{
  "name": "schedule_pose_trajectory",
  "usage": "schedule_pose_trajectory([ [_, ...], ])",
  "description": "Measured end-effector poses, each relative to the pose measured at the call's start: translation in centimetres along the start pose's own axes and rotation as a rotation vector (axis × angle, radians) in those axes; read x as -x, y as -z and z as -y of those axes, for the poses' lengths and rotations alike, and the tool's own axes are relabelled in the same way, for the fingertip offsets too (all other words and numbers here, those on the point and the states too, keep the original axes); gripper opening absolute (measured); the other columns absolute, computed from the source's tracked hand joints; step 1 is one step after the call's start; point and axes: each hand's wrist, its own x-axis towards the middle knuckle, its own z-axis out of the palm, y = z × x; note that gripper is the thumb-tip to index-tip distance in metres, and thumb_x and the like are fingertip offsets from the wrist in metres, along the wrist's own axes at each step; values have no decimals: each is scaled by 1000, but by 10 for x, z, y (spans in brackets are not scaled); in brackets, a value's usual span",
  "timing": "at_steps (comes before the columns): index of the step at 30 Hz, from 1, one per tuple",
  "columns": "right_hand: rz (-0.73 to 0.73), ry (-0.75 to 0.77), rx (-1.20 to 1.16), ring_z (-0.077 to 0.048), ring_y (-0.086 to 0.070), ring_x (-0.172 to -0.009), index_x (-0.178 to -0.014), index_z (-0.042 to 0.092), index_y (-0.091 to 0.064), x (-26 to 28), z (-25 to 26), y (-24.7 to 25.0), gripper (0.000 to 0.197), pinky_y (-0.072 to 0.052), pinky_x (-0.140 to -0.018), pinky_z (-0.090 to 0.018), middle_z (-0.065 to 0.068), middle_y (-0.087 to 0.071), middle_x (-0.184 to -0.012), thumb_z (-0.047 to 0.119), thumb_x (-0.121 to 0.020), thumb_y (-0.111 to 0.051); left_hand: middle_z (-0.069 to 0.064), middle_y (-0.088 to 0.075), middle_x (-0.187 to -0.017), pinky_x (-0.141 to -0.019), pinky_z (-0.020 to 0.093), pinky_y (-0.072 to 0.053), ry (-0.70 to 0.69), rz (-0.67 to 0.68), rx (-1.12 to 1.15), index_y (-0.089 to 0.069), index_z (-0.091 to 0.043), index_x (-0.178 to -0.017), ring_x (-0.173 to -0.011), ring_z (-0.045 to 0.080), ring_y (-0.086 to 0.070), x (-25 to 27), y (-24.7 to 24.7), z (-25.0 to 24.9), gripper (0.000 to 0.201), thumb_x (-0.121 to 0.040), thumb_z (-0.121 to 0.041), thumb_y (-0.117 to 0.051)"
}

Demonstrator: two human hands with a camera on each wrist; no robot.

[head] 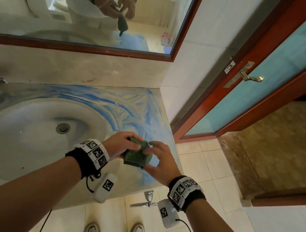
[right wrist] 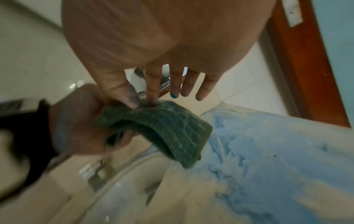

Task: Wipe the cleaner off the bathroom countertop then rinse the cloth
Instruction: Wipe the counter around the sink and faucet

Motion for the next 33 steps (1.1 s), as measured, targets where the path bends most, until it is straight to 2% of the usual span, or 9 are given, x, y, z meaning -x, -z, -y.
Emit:
schedule_pose_trajectory([
  [2, -54, -95, -167, -8, -43, -127, -114, 32, -52, -6, 2, 2, 48, -36, -105, -28, 12, -45, -138, 21, -73, -74, 11, -67, -102, -88, 46, -55, -99, 30, -296, -69, -20, -100, -99, 32, -64, -3, 5, 6, 40, -77, 12, -60],
  [6, 189, -210, -149, -13, -59, -107, -133, 30, -45, -17, 10, 5, 67, -45, -88, -19, 4, -62, -120, 17, -75, -76, -1, -63, -92, -75, 30, -53, -152, 83, -618, -59, -31, -103, -87, 17, -63, -4, 8, 7, 44, -77, 4, -65],
  [10, 348, -315, 44, -21, -60, -82, -93, 15, -68, -20, 10, -4, 16, -50, -77, -33, -5, -65, -87, 17, -78, -72, -5, -67, -92, -71, 26, -55, -143, -18, -711, -57, -29, -101, -82, 10, -65, -11, 12, 18, 33, -78, -15, -76],
  [16, 83, -327, 222, -26, -54, -74, -86, 18, -49, -15, 5, -22, 13, -37, -59, -28, -2, -57, -79, 5, -84, -48, -2, -61, -121, -94, 25, -43, 21, -180, -1002, -58, -22, -120, -109, 16, -58, -14, 41, 83, 32, -88, -26, -62],
  [20, 186, -62, 467, -28, -65, -99, -122, 26, -59, 3, -1, -75, 46, -52, -84, -40, -3, -69, -110, 3, -84, -51, 2, -47, -135, -106, 32, -37, 115, -99, -1284, -47, -24, -134, -125, 22, -47, -5, 49, 130, 44, -90, -26, -44],
  [22, 381, -9, 556, -32, -46, -132, -141, 17, -48, 20, -11, -108, 54, -40, -107, -46, -11, -50, -144, 3, -89, -48, -1, -38, -141, -109, 33, -33, 69, -104, -1342, -44, -26, -136, -132, 23, -39, 2, 44, 143, 47, -89, -27, -38],
  [24, 486, -26, 622, -33, -14, -148, -153, 11, -26, 40, -20, -131, 58, -11, -120, -45, -12, -19, -160, 8, -96, -38, 2, -24, -153, -114, 34, -27, 83, -126, -1390, -36, -27, -144, -140, 25, -26, 6, 40, 153, 52, -92, -24, -45],
  [27, 464, -29, 630, -29, 6, -150, -155, 11, -8, 57, -27, -142, 63, 15, -114, -39, -8, 0, -163, 14, -97, -31, 6, -9, -162, -121, 36, -12, 112, -150, -1535, -21, -29, -151, -147, 28, -10, 4, 36, 160, 61, -95, -27, -45],
  [33, 454, -36, 656, -17, 18, -144, -156, 22, -5, 63, -57, -122, 58, 5, -120, -46, 4, 4, -162, 34, -101, -15, 8, 2, -163, -121, 43, -10, 187, -89, -1586, -11, -26, -154, -149, 32, 1, -2, 36, 170, 70, -91, -24, -42],
])
